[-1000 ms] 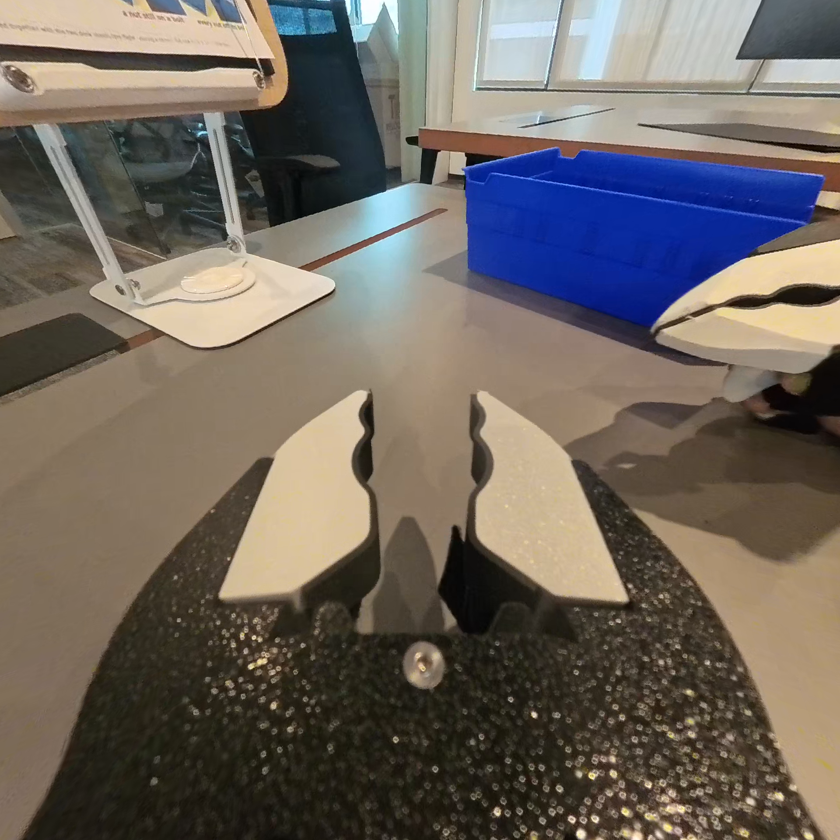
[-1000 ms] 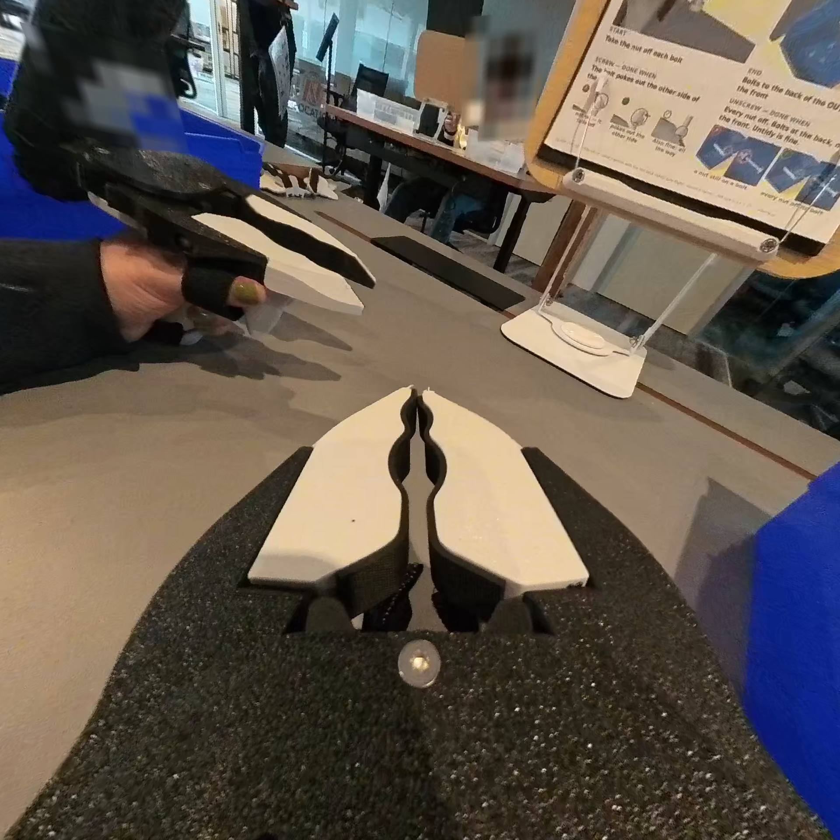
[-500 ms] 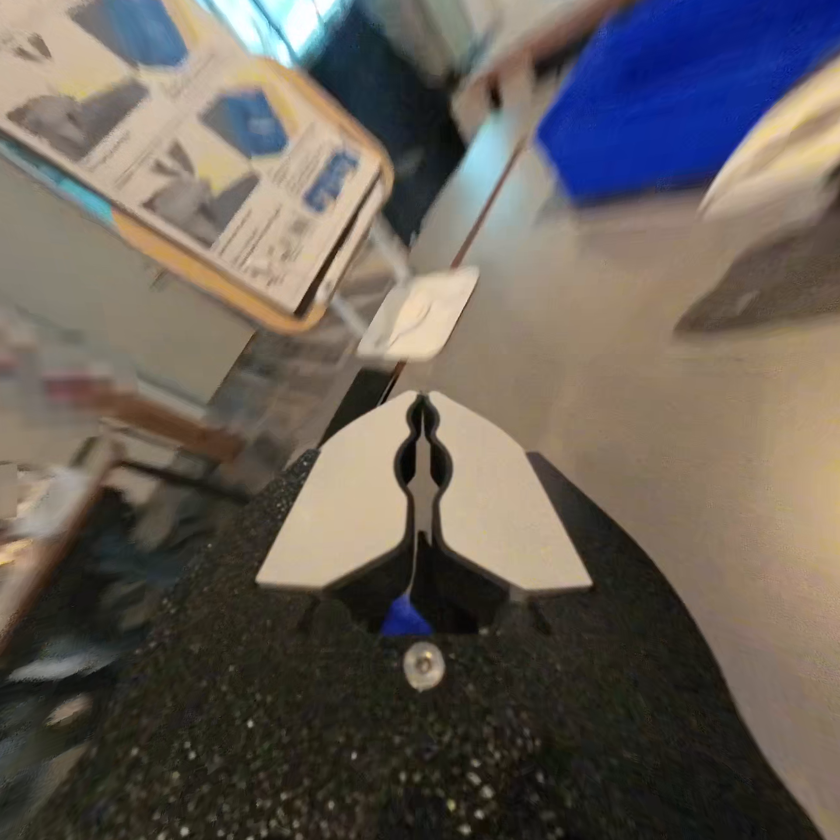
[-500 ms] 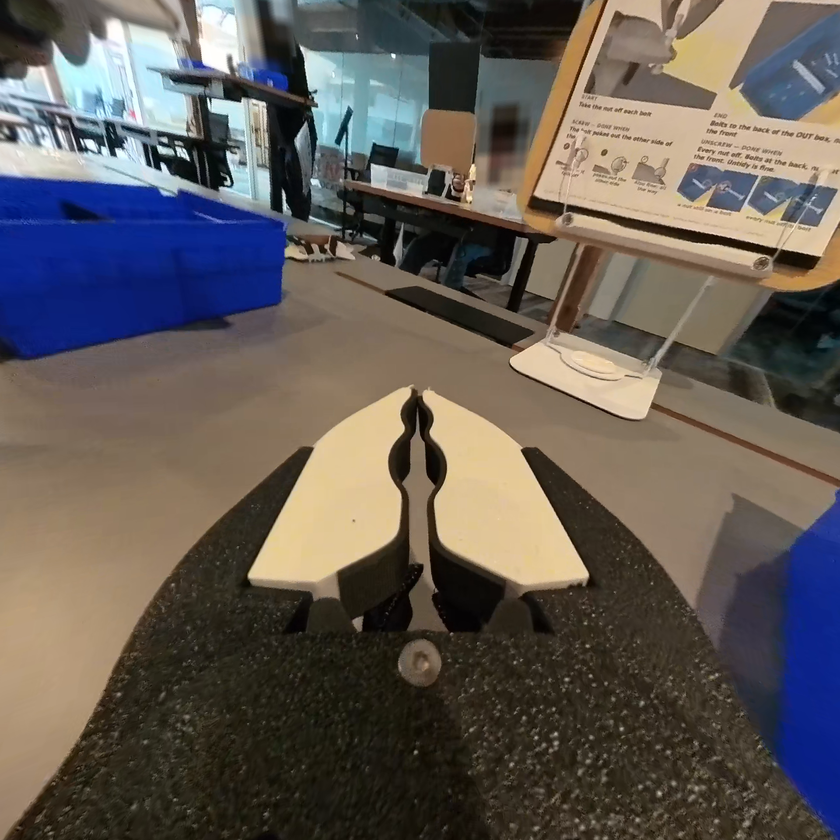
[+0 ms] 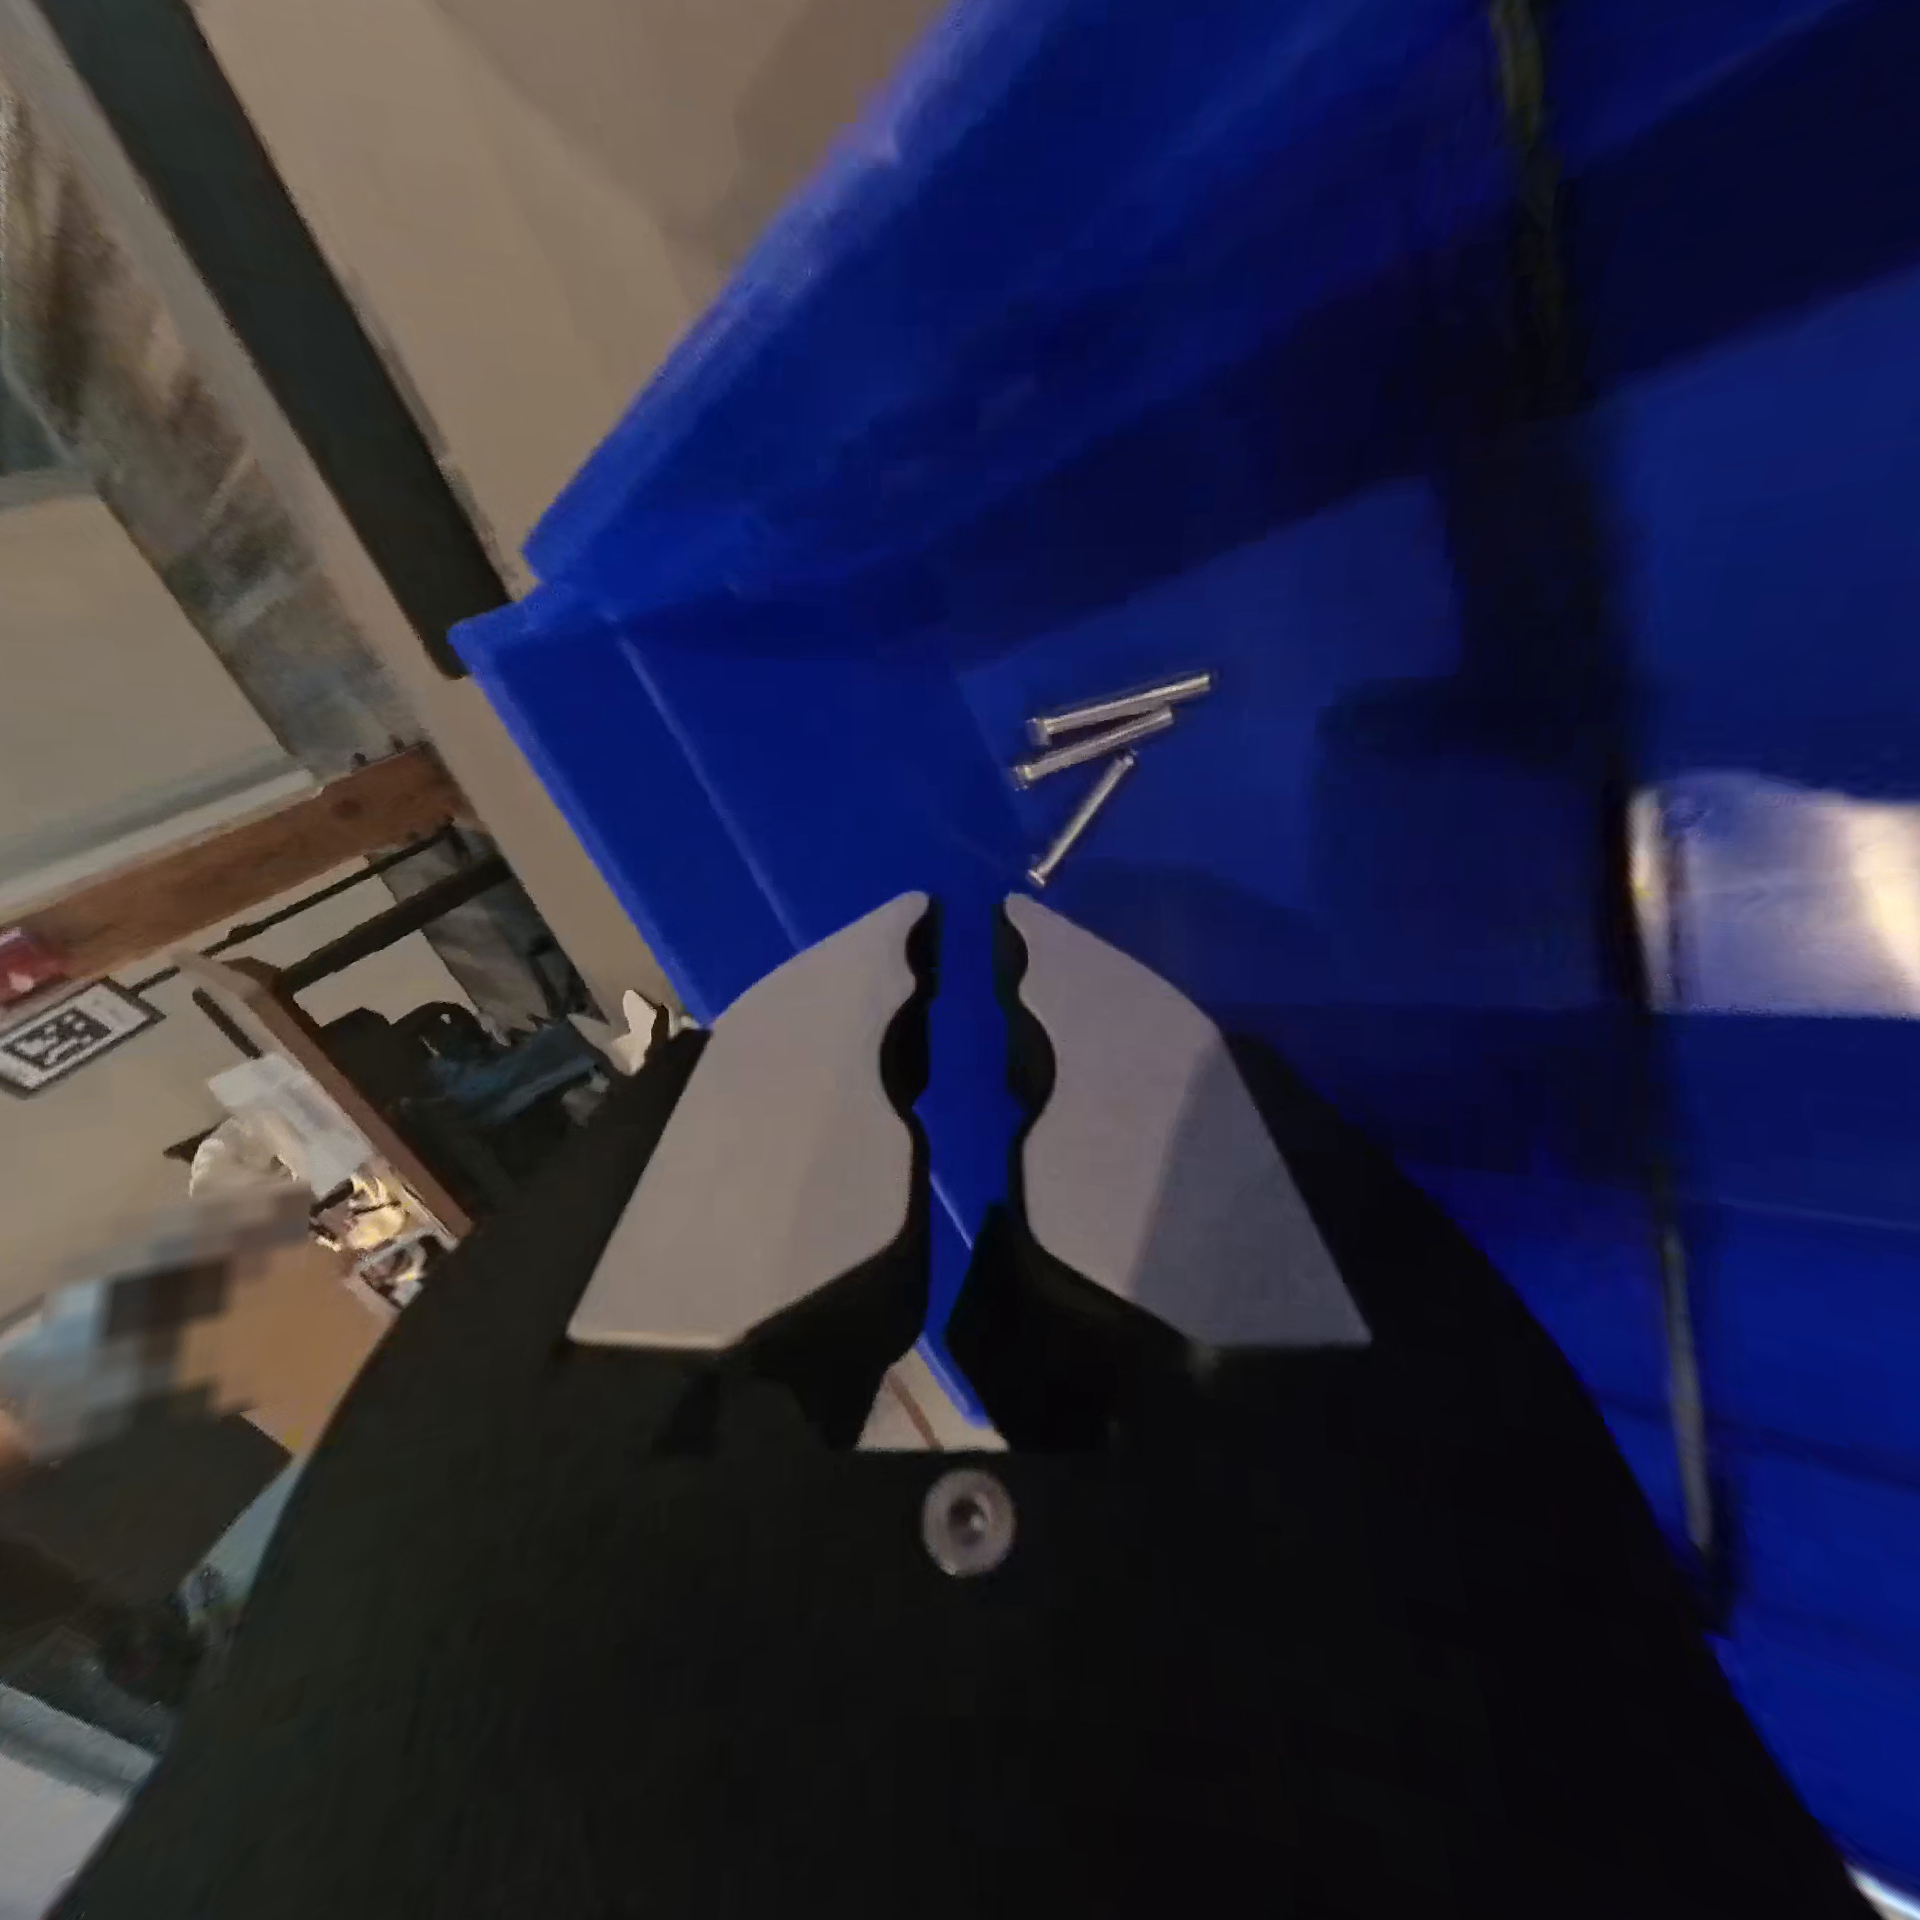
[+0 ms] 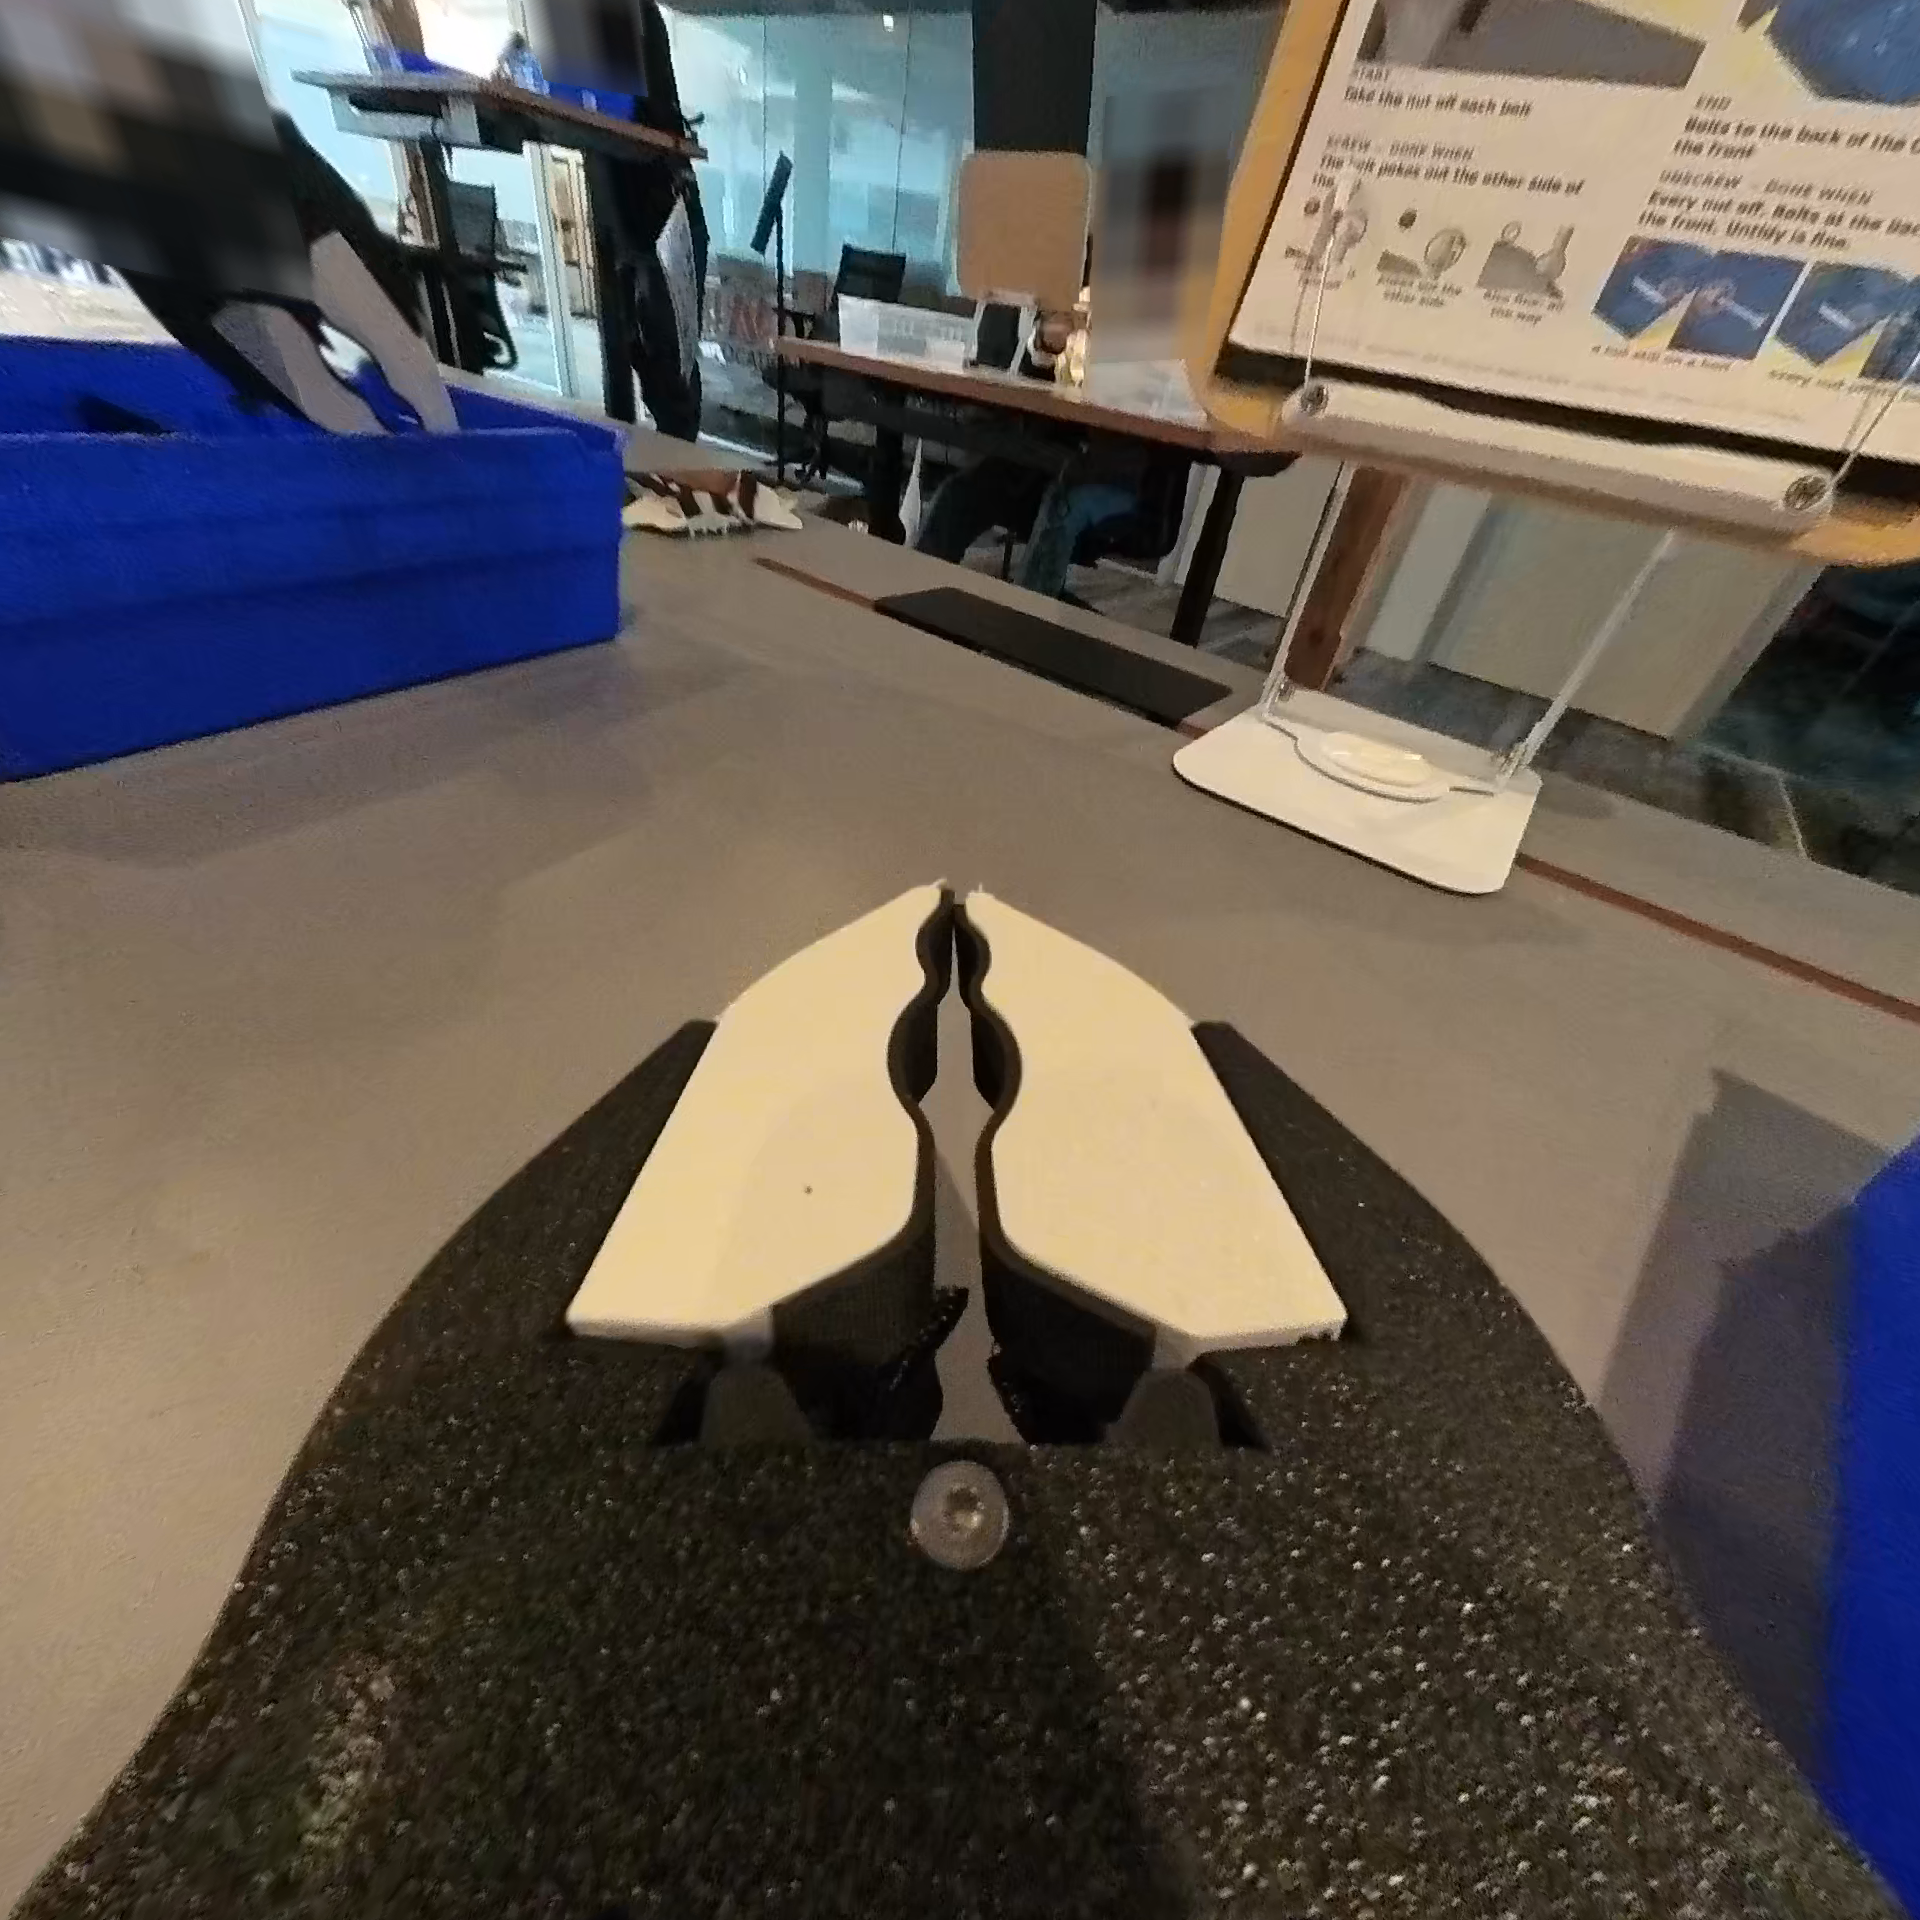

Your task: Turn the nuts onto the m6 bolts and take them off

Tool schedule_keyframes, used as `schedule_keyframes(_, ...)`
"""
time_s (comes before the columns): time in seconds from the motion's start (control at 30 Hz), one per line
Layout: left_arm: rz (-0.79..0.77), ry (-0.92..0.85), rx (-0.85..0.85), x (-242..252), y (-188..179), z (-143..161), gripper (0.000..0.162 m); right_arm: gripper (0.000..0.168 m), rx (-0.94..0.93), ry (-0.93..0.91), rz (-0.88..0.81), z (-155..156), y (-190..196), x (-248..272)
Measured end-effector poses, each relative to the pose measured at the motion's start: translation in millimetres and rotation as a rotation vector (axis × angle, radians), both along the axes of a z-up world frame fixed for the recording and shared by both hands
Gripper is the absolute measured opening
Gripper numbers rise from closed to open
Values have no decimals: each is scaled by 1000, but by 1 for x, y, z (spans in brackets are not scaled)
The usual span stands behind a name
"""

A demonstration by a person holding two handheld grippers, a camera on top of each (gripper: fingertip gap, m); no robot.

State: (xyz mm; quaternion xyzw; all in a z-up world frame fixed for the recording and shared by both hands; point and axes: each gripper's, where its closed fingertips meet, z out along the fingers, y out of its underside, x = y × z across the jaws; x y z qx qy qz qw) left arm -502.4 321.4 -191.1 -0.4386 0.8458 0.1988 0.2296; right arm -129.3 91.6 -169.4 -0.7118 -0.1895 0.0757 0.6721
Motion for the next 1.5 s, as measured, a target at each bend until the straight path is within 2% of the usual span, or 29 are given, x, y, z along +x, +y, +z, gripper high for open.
schedule_keyframes(0.2, -37, 117, -139, -9, 4, -34, 17, 0, -26, 54, -10, -1, 4, 6)
schedule_keyframes(0.27, -52, 107, -162, -6, 4, -41, 20, 0, -27, 66, -13, -1, 4, 8)
schedule_keyframes(0.4, -38, 37, -211, 2, 9, -46, 20, 0, -36, 60, -11, -2, 5, 7)
schedule_keyframes(0.63, -30, 99, -235, -5, 16, -64, 15, 0, -44, 10, -2, -5, 5, 2)
schedule_keyframes(0.7, -6, 96, -254, -5, 17, -65, 8, 0, -46, 3, -1, -6, 5, 2)
schedule_keyframes(0.87, 138, 96, -360, -9, 12, -66, 6, 0, -43, 3, -1, -5, 5, 2)
schedule_keyframes(0.93, 185, 97, -352, -12, 11, -64, 6, 0, -38, -4, -8, -5, 4, 3)
schedule_keyframes(1.07, 257, -12, -258, -5, 11, -35, 6, 0, -19, -8, -14, -2, 2, 4)
schedule_keyframes(1.2, 313, -194, -135, 16, 1, 28, 5, 0, -2, 22, 5, 4, -1, 1)
schedule_keyframes(1.33, 300, -374, -111, 73, -43, 87, 5, 0, 19, 31, -3, 10, -4, 2)
schedule_keyframes(1.4, 276, -412, -169, 116, -79, 94, 5, 0, 26, 20, -21, 11, -4, 4)
schedule_keyframes(1.5, 266, -440, -244, 183, -130, 72, 5, 0, 38, 1, -50, 11, -5, 7)
